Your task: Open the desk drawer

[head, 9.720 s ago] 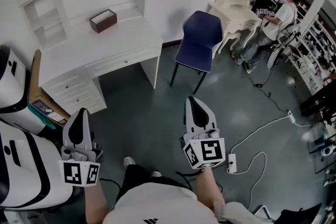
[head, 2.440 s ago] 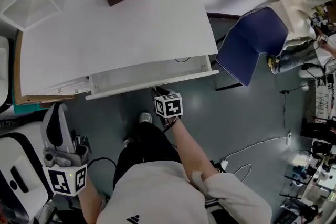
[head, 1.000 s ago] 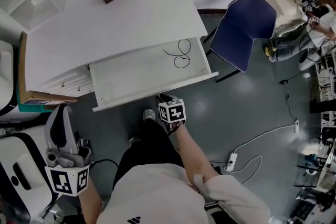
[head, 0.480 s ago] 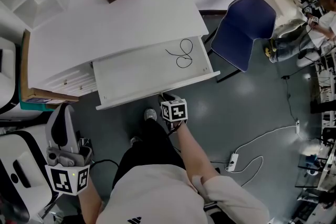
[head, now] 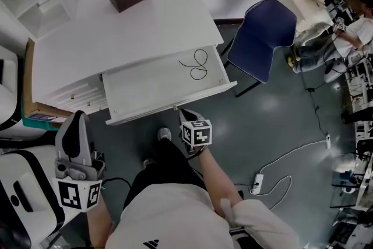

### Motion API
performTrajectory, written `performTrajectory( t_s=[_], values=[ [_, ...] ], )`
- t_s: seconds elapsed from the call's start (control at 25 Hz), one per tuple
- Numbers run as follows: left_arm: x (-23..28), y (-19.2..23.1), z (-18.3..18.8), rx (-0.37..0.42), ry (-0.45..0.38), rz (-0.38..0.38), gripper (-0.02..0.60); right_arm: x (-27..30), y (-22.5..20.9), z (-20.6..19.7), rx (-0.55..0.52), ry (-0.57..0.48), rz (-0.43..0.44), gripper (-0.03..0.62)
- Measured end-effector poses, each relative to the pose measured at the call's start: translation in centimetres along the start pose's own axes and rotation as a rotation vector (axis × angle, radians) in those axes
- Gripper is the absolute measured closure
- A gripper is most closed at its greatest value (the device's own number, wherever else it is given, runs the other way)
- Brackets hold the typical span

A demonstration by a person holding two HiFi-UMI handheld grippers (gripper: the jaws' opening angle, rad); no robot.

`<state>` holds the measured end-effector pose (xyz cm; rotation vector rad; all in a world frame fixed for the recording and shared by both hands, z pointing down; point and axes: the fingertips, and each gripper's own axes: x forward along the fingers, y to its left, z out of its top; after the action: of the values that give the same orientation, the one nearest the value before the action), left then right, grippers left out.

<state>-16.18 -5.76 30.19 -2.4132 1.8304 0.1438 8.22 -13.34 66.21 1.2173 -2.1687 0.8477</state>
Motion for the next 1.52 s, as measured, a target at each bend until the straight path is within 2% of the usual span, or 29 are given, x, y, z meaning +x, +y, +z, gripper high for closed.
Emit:
performTrajectory(
  t_s=[0.24,1.2,1.52],
  values=[
    [0.0,-0.8,0.5,-0.005,-0.018,-0.033,0.577,-3.3,1.1,2.7,-0.045,-0.108,-0.008,0.593],
    [-1.7,-0.8,2.3,-0.022,-0.065,-0.084,0.577,-17.4,7.1,15.3,-0.207,-0.552,-0.060,0.592],
    [-2.7,-0.9,2.9,-0.028,-0.087,-0.095,0.577,-21.9,9.4,17.5,-0.267,-0.665,-0.076,0.592]
  ],
)
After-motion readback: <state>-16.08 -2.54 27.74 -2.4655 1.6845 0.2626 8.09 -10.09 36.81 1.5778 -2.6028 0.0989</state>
